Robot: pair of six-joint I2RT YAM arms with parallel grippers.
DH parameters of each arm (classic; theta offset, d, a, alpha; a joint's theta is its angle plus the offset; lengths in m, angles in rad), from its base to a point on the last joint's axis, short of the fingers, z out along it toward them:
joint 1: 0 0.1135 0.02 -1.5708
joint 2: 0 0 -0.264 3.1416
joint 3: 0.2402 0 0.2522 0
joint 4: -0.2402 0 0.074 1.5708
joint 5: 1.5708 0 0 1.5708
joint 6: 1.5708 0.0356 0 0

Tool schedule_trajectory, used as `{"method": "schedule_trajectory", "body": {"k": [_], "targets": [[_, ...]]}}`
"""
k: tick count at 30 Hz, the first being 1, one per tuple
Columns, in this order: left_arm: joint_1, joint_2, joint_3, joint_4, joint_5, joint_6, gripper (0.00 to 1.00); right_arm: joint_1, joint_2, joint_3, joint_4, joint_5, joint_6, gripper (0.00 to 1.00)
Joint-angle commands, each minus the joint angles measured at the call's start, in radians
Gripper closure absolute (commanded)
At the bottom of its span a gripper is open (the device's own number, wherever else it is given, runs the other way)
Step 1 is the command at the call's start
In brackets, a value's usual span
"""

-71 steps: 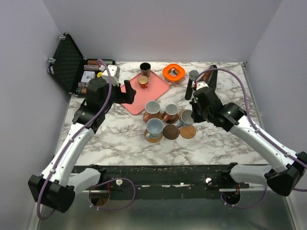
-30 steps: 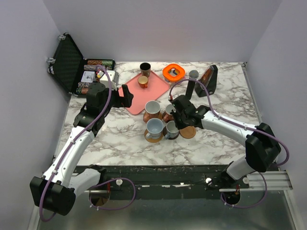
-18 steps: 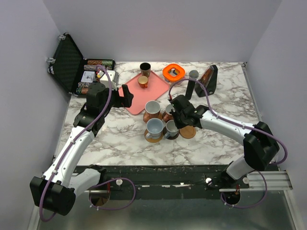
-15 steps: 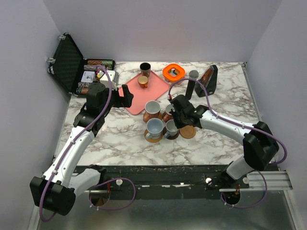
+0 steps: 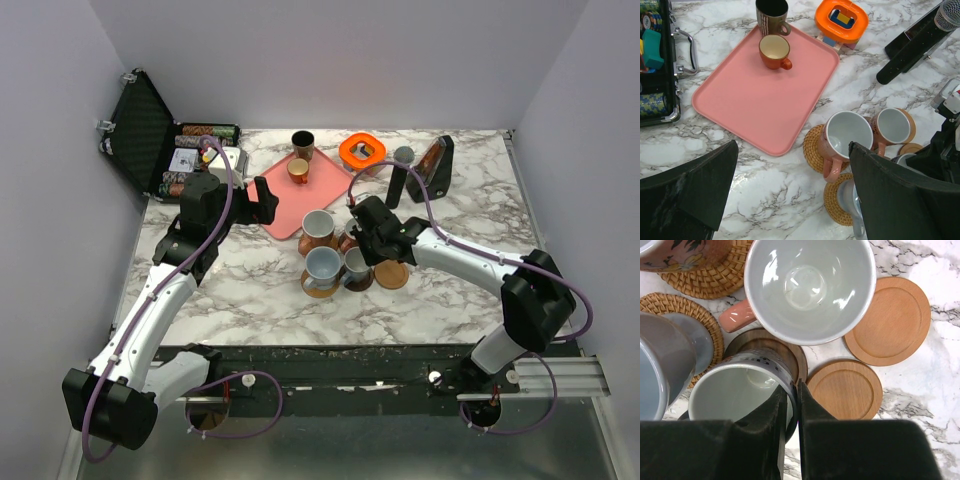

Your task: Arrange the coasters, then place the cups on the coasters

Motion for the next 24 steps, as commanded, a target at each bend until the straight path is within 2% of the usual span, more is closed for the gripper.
{"method": "schedule_trajectory", "body": {"k": [1,5,17,20,24], "targets": [[0.003,-0.01,-0.007,0.02,0.022,0.012,0.01,0.002,0.022,0.019,-0.027,0.042,-0.006,0.79],[0.003,-0.01,-0.007,0.021,0.022,0.012,0.01,0.003,0.019,0.021,-0.029,0.045,-0.009,0.68],[0.003,-0.002,-0.007,0.02,0.019,0.011,0.01,0.003,-0.007,0.018,-0.016,0.049,-0.006,0.53],[0.003,0.004,-0.002,0.01,-0.003,0.008,0.01,0.001,-0.033,0.01,0.001,0.048,-0.009,0.46],[0.003,0.011,0.001,0.004,-0.017,0.005,0.01,0.003,-0.061,0.011,0.007,0.052,-0.01,0.43]]}}
